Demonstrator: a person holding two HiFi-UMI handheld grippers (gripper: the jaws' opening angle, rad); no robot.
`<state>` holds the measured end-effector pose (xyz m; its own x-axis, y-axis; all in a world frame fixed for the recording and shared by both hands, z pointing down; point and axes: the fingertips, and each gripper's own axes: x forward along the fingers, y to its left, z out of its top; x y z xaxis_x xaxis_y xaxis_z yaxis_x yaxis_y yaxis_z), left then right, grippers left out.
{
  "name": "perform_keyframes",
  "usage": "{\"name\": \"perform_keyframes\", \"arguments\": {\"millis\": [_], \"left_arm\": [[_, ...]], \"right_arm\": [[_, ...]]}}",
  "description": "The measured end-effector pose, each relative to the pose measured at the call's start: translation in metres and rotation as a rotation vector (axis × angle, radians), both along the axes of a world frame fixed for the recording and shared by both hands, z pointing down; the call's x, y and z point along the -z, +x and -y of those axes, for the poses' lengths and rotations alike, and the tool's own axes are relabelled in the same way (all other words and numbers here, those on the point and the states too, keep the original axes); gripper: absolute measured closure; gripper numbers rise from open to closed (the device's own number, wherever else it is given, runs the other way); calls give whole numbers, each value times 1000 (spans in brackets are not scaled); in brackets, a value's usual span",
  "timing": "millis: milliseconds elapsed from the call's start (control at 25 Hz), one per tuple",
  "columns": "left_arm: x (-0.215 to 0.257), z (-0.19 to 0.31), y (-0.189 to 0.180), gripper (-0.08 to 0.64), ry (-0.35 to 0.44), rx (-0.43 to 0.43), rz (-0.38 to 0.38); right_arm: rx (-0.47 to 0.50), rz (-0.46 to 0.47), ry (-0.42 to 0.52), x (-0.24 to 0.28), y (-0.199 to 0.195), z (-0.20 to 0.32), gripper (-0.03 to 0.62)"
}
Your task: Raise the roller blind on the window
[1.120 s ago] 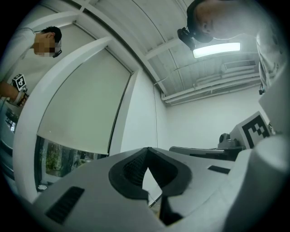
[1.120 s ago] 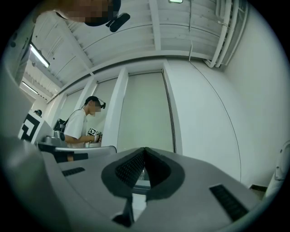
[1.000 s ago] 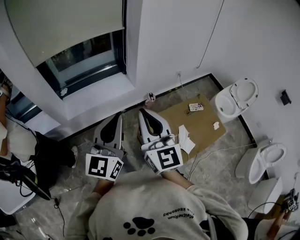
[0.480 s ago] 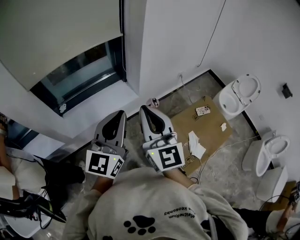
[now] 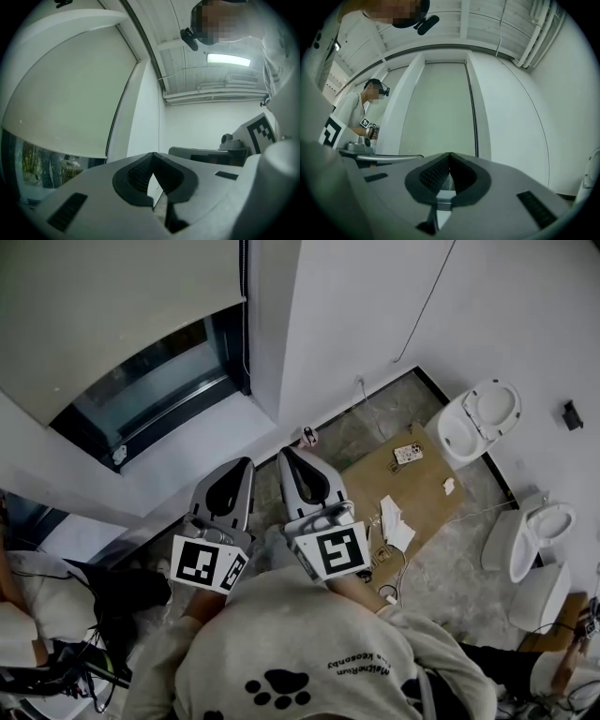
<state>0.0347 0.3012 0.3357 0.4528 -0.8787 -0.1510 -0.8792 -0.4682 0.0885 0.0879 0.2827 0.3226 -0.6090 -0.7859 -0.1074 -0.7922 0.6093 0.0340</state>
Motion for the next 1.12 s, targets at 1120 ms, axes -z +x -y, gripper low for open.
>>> {"name": "perform_keyframes", "arguments": {"millis": [1120], "left_arm": [[13, 210, -43, 552, 14, 33, -25]], "right_arm": [[48, -18, 27, 16, -51, 215, 583]]}}
